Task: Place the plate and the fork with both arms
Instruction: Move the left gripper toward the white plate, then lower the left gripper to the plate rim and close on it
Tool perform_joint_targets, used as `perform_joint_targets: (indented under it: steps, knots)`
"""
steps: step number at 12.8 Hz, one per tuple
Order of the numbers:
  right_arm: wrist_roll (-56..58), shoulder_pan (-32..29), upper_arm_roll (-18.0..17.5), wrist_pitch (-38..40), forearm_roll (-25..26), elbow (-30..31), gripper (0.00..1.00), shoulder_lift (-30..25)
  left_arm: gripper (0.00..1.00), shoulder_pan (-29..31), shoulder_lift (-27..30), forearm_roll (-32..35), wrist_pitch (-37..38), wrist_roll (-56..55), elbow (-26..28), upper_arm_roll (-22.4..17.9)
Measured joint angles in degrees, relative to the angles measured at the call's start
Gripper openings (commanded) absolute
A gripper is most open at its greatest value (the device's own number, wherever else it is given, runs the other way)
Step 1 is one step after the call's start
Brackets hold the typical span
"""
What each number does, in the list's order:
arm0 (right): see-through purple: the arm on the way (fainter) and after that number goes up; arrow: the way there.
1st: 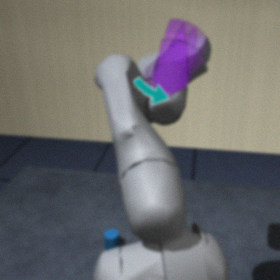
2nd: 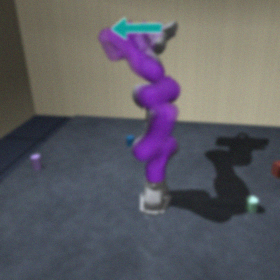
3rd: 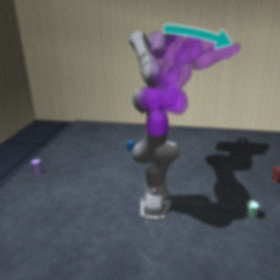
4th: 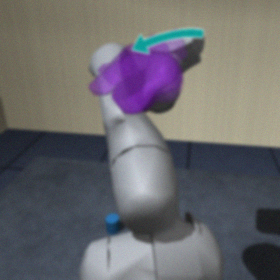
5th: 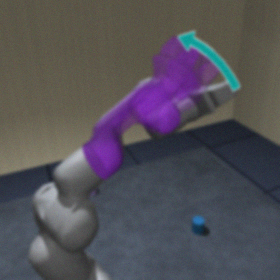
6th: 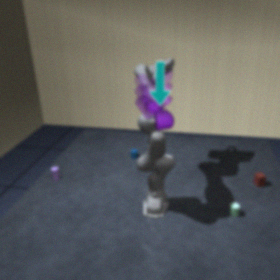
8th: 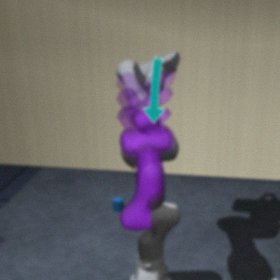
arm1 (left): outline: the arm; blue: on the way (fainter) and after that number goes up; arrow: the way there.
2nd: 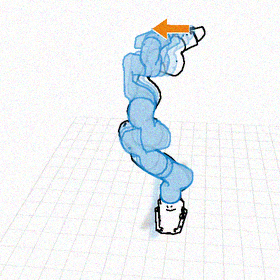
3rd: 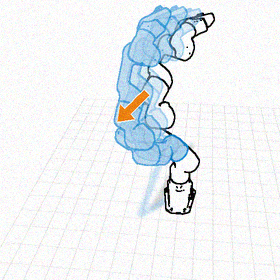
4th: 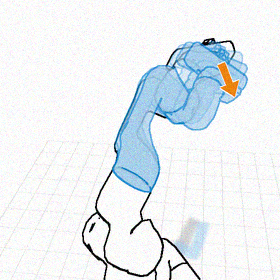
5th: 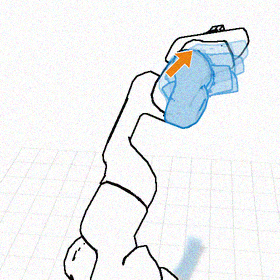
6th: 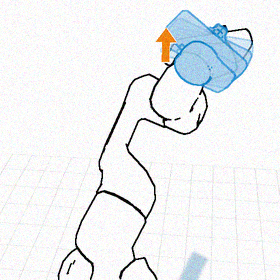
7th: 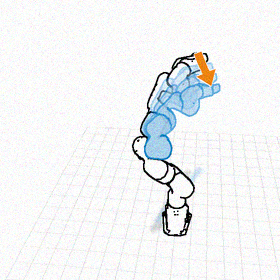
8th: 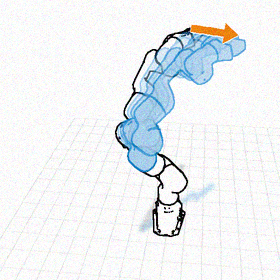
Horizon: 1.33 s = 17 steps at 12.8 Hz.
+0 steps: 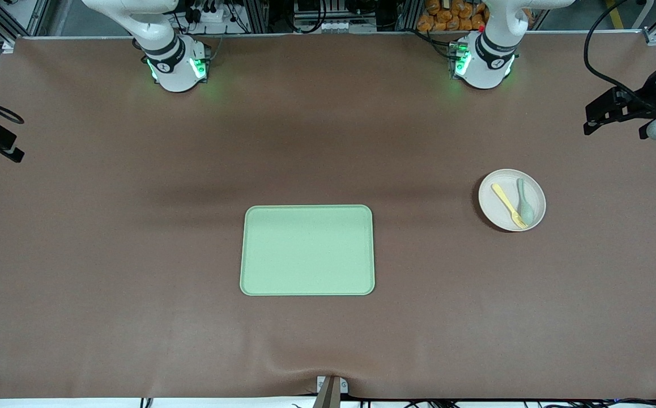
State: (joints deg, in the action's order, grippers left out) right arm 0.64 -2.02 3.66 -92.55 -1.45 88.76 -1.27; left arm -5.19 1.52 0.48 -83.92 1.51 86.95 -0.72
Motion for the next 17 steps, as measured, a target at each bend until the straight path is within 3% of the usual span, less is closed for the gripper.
perform_joint_targets:
  steps: [9,17]
  knots:
    - [0.0,0.0,0.1,0.0,0.0,0.0,1.00,0.0,1.00,1.0,-1.8,0.0,3.3,-0.9,1.1,-0.5]
    - [0.0,0.0,0.2,0.0,0.0,0.0,1.00,0.0,1.00,5.8,-15.6,0.3,2.6,-1.0,3.9,-0.8]
